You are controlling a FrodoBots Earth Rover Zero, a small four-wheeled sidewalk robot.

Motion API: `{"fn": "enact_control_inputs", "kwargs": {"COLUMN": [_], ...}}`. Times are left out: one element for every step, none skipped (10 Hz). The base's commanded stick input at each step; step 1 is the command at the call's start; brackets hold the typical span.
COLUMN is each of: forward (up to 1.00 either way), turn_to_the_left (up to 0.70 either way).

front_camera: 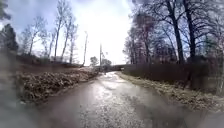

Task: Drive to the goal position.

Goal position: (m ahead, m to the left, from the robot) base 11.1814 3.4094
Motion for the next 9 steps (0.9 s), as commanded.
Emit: {"fn": "enact_control_inputs", "kwargs": {"forward": [0.85, 0.85, 0.85, 0.85, 0.85, 0.85, 0.85, 0.85, 0.85], "turn_to_the_left": [0.00, 0.00, 0.00, 0.00, 0.00, 0.00, 0.00, 0.00, 0.00]}}
